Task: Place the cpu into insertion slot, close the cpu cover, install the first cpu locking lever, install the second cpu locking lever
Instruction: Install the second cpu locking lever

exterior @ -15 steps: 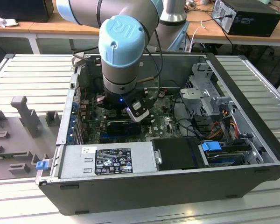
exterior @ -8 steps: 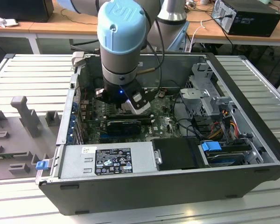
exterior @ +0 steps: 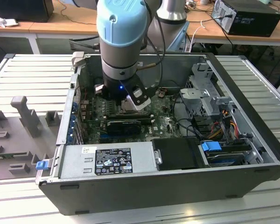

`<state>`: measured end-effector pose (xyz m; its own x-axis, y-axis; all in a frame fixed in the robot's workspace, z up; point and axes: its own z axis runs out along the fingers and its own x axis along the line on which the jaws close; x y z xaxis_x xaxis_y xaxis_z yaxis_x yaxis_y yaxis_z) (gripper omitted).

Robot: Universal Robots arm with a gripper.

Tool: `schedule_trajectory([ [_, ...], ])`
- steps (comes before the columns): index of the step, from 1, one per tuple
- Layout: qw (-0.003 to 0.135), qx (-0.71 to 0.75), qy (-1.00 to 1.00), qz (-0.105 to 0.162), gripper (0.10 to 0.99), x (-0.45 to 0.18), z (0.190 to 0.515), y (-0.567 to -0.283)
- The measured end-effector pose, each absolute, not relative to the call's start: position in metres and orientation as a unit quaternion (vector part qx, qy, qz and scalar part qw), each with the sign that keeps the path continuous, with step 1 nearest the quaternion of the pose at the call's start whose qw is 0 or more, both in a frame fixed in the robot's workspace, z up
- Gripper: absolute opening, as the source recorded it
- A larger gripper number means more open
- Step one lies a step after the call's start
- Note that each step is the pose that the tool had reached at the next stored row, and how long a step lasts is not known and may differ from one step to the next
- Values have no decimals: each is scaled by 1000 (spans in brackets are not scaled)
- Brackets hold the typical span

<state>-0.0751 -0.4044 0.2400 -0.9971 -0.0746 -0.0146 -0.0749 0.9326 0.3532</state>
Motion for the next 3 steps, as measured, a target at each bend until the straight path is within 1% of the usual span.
schedule_trajectory([
  [3, 1, -38, 983, 180, 106, -75, 244, -404],
])
